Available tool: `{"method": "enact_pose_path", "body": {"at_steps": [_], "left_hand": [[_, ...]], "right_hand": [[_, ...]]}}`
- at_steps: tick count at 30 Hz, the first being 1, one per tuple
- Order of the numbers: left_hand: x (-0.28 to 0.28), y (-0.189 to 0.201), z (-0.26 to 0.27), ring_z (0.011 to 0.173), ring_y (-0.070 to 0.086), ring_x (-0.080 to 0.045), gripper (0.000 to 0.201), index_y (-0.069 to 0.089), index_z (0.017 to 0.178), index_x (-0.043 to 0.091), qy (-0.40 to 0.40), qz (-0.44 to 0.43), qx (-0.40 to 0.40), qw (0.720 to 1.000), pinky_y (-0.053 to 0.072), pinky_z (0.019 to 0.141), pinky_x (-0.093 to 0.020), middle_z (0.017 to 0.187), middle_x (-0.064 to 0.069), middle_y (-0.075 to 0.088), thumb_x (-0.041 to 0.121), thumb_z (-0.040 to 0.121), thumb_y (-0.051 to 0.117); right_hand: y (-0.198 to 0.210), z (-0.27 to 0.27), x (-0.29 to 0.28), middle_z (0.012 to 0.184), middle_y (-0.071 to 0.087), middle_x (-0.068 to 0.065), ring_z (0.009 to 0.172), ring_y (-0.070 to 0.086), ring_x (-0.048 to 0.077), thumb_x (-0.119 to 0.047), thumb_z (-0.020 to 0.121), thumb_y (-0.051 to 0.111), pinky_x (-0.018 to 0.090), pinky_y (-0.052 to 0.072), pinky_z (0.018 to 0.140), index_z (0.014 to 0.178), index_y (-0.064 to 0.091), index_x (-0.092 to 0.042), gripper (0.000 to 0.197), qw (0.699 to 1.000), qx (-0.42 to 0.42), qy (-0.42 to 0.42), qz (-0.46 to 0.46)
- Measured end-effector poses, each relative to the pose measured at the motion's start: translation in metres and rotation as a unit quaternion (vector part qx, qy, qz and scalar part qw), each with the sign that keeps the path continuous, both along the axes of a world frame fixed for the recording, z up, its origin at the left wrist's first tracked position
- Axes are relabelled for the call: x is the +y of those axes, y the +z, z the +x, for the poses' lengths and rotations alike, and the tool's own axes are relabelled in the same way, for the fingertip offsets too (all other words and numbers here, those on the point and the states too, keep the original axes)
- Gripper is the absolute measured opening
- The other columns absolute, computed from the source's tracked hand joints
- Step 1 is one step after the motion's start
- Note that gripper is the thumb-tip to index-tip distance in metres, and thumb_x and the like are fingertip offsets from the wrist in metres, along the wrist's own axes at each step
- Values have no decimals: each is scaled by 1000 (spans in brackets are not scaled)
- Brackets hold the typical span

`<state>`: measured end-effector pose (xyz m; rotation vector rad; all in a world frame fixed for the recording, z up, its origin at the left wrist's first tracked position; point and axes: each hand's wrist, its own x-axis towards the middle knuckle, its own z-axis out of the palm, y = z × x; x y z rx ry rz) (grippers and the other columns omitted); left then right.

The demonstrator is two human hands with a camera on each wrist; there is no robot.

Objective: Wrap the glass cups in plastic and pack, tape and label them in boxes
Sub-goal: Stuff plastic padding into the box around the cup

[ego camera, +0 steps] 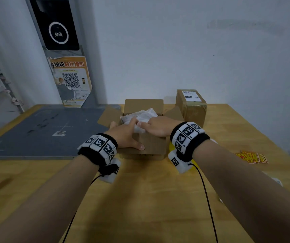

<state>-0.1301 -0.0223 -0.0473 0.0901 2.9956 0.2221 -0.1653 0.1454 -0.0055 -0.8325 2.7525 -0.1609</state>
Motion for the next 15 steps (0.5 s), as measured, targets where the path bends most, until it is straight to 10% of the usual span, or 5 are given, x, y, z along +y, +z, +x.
{"method": "enact_pose_path", "body": {"at_steps": [4,7,10,15], "left_hand": [[4,-2,1,136,39,-25,77,50,142,34,-12,-64,24,998,23,105,-45,146,0,47,76,79,65],[6,-3,2,143,26,-28,88,47,149,32,-11,-58,39,998,22,111,-47,154,-4,29,76,76,70],[4,1,-2,127,49,-19,66,53,128,38,-27,-44,17,999,25,102,-43,131,8,57,78,77,67],[5,5,-11,113,54,-17,67,57,114,35,-24,-68,-38,997,25,104,-46,113,11,64,87,72,62]], "right_hand": [[1,2,-1,84,51,-1,81,48,13,-50,112,22,22,34,82,90,57,-17,53,999,-30,-22,-16],[0,6,-4,121,61,14,109,52,20,-37,114,26,13,35,84,130,58,-8,47,999,-36,-20,-7],[-7,1,-11,157,37,21,146,28,36,-53,111,20,41,24,116,147,50,-6,67,998,-14,-20,57],[-12,-10,-14,162,19,22,145,26,47,-60,108,16,51,27,117,155,43,-14,71,996,12,-16,87]]}}
